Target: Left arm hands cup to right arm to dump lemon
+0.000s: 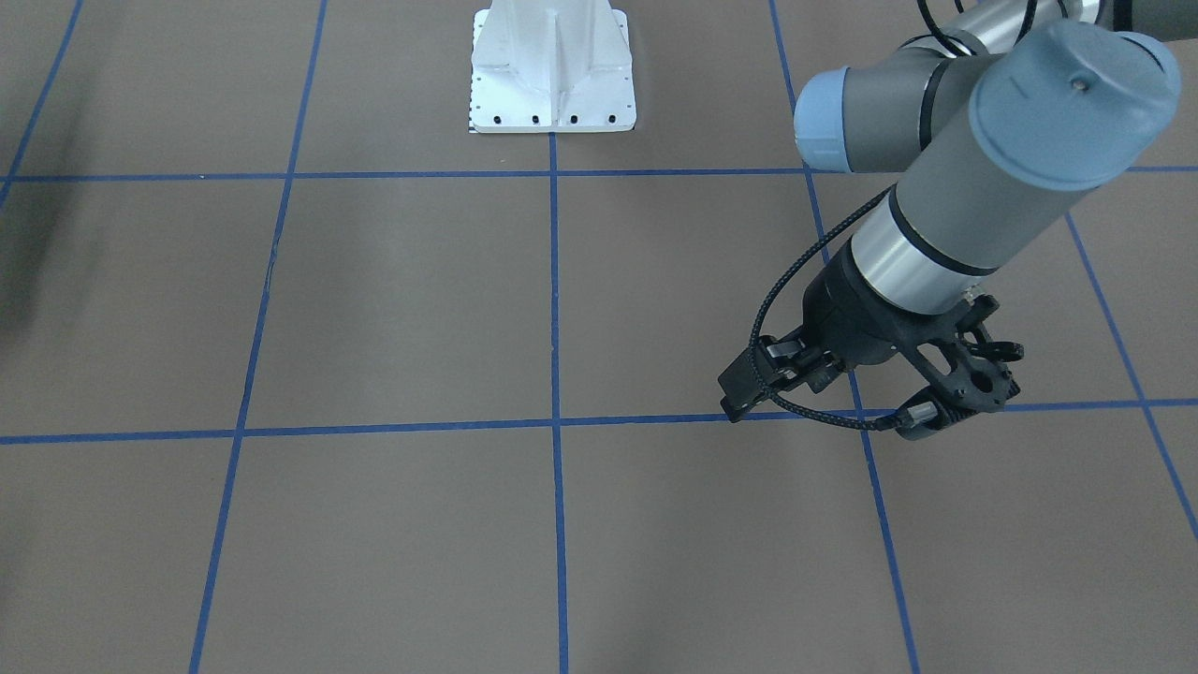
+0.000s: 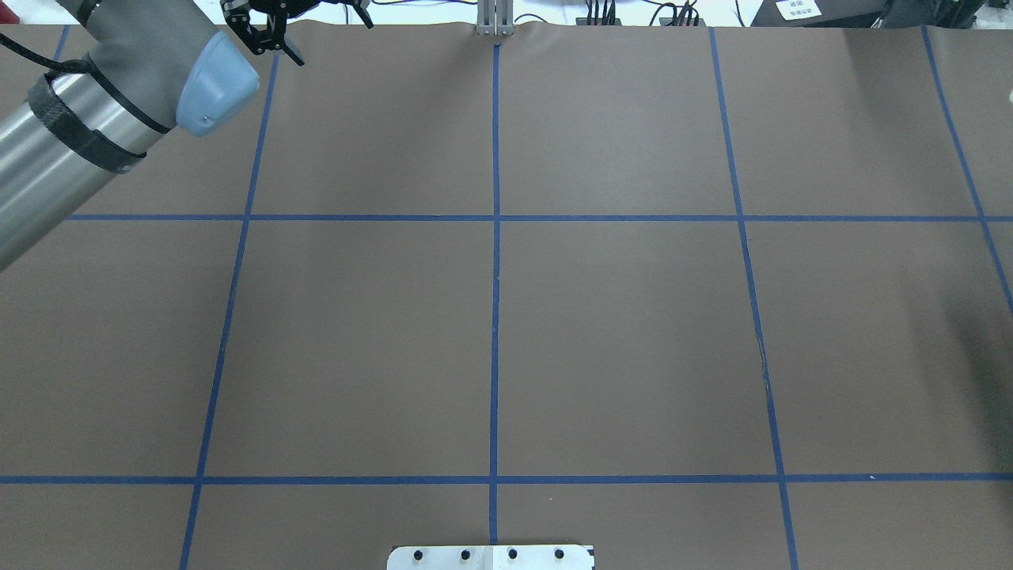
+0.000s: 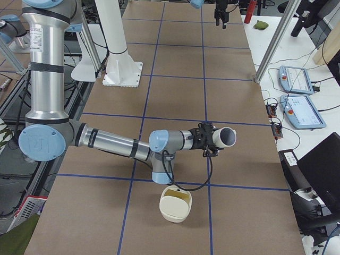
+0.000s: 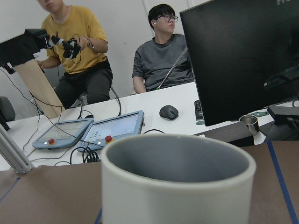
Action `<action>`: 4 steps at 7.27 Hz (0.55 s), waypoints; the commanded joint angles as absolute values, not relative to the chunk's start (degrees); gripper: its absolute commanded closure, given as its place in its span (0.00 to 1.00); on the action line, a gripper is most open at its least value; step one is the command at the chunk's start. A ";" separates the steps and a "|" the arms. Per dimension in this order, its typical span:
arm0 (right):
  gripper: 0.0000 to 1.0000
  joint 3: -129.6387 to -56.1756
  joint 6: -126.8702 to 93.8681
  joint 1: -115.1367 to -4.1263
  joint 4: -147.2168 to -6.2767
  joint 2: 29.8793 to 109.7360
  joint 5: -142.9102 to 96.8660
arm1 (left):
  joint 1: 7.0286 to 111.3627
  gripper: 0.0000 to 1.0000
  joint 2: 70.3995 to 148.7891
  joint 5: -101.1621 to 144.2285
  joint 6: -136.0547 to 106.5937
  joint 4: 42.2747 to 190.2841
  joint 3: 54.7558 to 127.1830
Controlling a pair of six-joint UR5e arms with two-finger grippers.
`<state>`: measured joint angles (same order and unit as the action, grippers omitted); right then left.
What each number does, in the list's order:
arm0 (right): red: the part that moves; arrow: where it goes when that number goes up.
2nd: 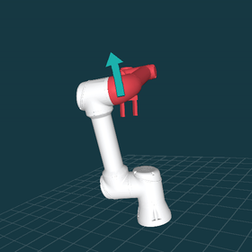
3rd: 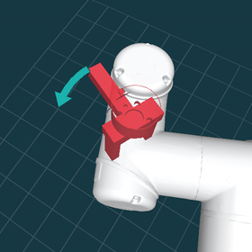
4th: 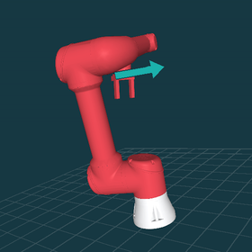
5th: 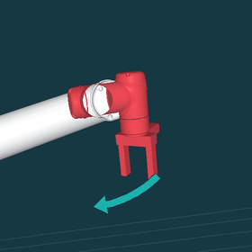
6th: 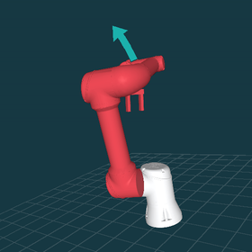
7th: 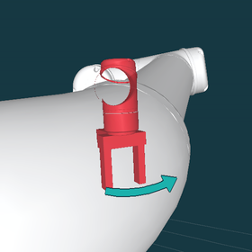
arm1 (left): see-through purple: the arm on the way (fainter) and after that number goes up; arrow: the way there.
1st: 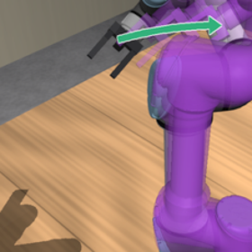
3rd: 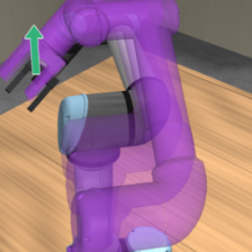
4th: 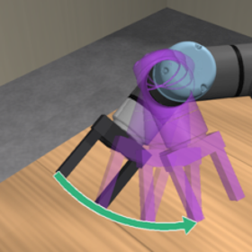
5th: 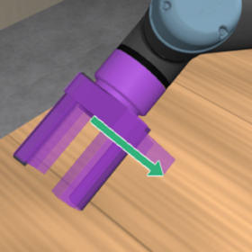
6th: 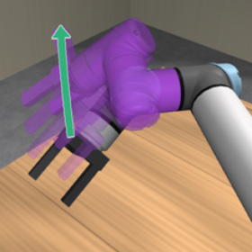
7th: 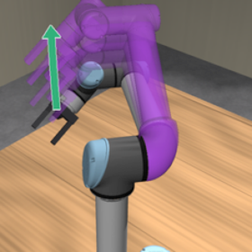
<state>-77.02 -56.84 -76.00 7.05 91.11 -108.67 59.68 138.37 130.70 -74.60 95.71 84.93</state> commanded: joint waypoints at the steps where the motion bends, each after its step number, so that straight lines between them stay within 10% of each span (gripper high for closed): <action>1: 0.96 -77.25 -40.85 -73.31 -6.01 84.49 -107.50 | 59.68 0.00 138.34 130.78 -74.36 95.71 84.90; 4: 0.96 -77.26 -28.60 -62.81 -14.92 78.77 -92.45 | 59.41 0.00 138.25 130.78 -74.27 95.80 84.73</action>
<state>-77.23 -33.47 -68.34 -11.46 81.01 -100.38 59.51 138.21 130.78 -74.34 95.73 84.80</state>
